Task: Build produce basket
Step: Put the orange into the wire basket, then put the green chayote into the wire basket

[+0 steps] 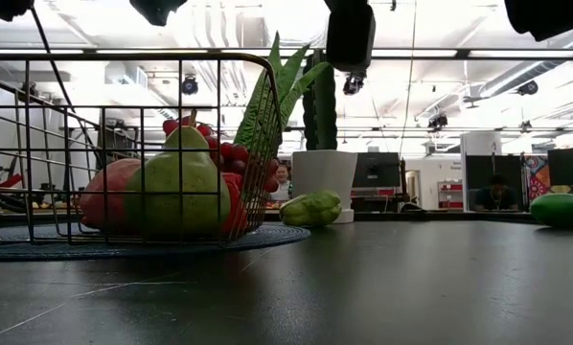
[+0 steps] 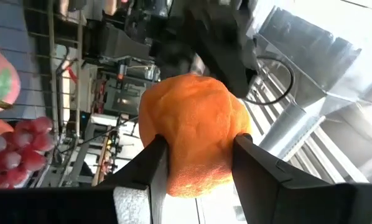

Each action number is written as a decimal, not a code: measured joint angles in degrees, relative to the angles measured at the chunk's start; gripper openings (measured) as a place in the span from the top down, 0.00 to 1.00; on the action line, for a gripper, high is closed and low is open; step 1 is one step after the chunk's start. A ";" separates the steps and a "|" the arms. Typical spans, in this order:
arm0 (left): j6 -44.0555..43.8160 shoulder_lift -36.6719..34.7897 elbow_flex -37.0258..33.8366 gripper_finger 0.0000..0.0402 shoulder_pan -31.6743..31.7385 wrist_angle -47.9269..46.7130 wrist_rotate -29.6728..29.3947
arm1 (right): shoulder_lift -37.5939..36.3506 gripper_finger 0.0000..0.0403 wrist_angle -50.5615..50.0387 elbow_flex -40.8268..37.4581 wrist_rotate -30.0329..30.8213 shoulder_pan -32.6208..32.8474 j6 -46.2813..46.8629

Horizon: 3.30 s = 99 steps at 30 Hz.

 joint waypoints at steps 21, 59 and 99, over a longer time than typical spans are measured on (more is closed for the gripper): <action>0.88 4.62 1.53 0.21 2.56 0.80 2.66 | -0.07 0.56 -0.12 0.11 0.58 -0.15 3.11; -54.22 -4.14 13.53 0.28 -2.49 -80.25 -3.44 | -17.17 0.45 -0.10 -7.77 21.61 2.31 24.33; -35.79 -4.65 20.10 0.08 -3.03 -73.61 -0.17 | -17.33 0.45 -0.10 -10.30 31.94 2.27 34.37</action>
